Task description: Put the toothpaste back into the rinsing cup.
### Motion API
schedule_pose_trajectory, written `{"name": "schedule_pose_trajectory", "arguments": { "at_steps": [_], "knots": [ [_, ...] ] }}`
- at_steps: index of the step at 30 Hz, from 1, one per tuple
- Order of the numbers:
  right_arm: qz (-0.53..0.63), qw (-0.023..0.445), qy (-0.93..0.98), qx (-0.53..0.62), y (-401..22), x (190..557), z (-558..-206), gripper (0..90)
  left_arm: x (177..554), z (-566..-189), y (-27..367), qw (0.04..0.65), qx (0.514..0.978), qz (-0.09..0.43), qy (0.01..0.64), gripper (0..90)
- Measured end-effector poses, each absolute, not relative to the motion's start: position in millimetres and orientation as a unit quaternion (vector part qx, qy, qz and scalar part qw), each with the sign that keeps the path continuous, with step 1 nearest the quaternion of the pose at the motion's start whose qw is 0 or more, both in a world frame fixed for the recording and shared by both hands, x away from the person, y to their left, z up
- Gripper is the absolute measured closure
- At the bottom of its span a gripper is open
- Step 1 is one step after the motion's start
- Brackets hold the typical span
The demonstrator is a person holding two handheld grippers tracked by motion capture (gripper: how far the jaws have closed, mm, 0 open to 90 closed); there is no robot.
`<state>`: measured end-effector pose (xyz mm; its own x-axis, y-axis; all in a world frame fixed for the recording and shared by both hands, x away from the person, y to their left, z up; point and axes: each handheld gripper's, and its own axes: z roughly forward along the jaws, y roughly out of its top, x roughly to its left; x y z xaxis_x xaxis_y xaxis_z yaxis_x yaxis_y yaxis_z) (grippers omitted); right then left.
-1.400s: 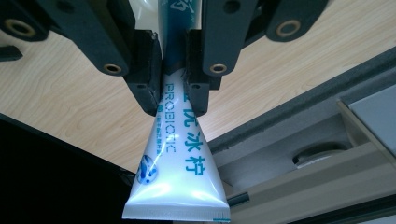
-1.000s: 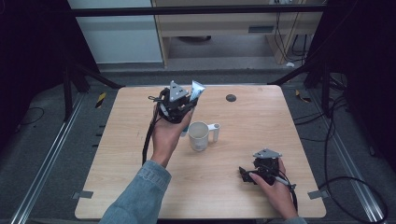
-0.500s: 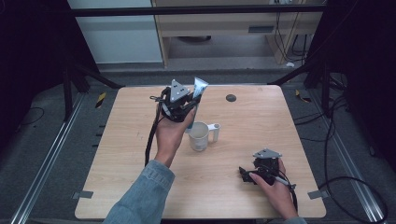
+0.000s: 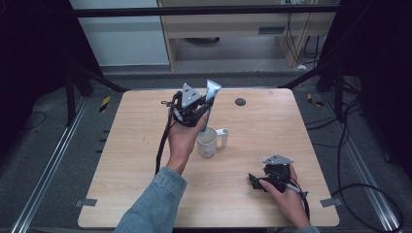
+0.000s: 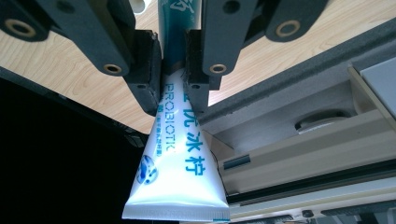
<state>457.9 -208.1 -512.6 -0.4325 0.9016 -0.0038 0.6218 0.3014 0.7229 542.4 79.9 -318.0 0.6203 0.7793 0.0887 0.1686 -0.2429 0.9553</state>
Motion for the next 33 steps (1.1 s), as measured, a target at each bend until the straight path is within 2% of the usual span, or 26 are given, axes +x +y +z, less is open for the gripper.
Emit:
{"name": "schedule_pose_trajectory", "arguments": {
  "at_steps": [33],
  "knots": [
    [0.332,0.211,0.778,0.490,-208.0,457.9,-512.6,0.7,536.7,-336.2,76.8,0.559,0.708,0.300,0.310,78.2]
  ]
}}
